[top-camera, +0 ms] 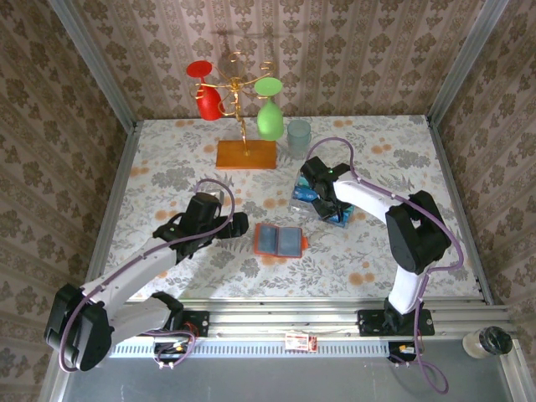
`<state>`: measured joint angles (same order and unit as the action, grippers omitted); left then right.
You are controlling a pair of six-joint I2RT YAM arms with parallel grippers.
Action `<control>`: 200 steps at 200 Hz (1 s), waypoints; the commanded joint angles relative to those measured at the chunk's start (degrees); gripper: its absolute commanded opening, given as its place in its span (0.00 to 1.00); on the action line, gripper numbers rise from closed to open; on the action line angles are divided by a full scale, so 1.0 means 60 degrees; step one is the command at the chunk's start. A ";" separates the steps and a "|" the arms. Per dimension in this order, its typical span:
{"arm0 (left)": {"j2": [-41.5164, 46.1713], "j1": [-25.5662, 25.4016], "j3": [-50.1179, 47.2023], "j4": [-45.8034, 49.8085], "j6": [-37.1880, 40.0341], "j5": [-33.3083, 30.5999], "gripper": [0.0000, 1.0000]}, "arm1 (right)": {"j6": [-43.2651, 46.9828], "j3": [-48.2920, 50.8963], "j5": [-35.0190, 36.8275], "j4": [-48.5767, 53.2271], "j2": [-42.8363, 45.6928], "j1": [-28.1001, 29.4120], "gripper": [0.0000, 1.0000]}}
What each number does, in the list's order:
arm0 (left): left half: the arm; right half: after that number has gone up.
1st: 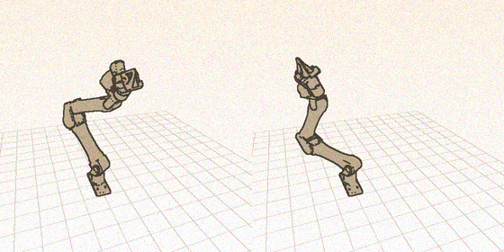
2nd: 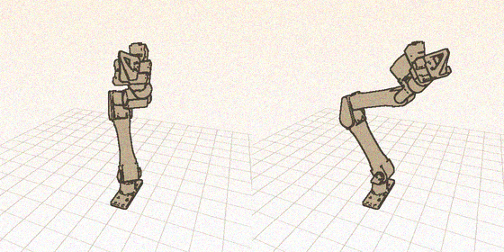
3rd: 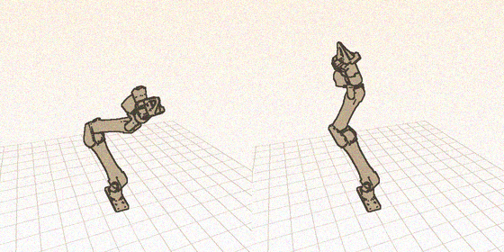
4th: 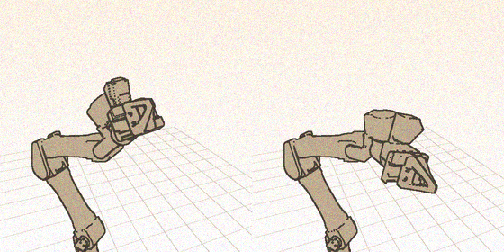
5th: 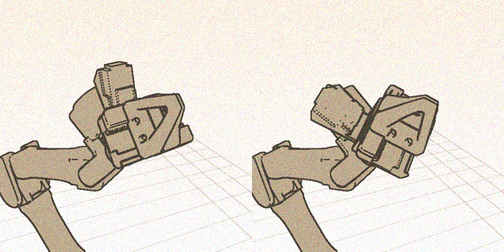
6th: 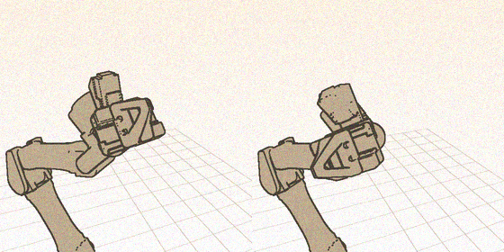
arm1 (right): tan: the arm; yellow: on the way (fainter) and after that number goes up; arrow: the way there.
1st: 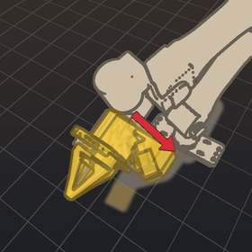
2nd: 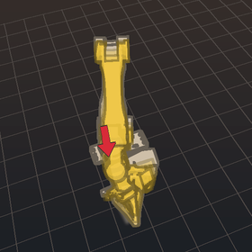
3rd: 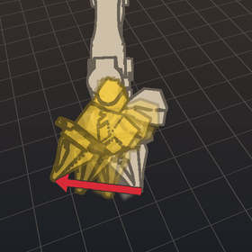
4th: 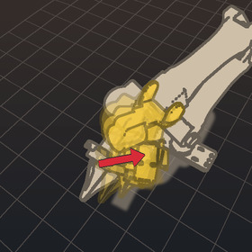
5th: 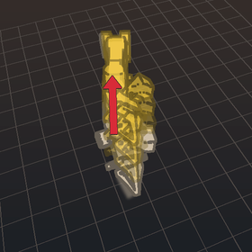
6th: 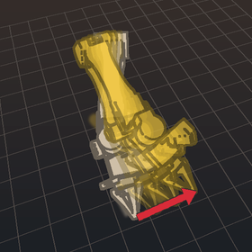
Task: Put the credit cards into the card holder
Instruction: Pick up the credit card from the storage box.
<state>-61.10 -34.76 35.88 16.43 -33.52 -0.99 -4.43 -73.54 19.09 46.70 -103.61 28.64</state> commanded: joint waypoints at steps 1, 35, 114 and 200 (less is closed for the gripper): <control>-0.0045 0.0082 -0.0150 -0.0194 -0.0213 0.0152 1.00 | 0.0161 -0.0195 0.0218 0.0171 -0.0264 0.0020 0.48; -0.0009 0.0110 -0.0237 -0.0214 -0.0244 0.0137 1.00 | 0.0205 -0.0044 -0.0350 0.0125 -0.0207 0.0016 0.45; 0.0061 0.0155 -0.0281 -0.0213 -0.0272 0.0093 1.00 | 0.0321 0.0182 -0.1006 0.0213 0.0049 0.0031 0.26; 0.0033 0.0195 -0.0259 -0.0177 -0.0258 0.0049 1.00 | 0.0646 0.0529 -0.1712 0.0105 0.0695 0.0240 0.33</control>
<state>-61.12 -34.02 34.57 15.79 -34.50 -0.62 -2.57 -71.72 11.88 46.48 -101.16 28.88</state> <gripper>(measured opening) 0.999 0.307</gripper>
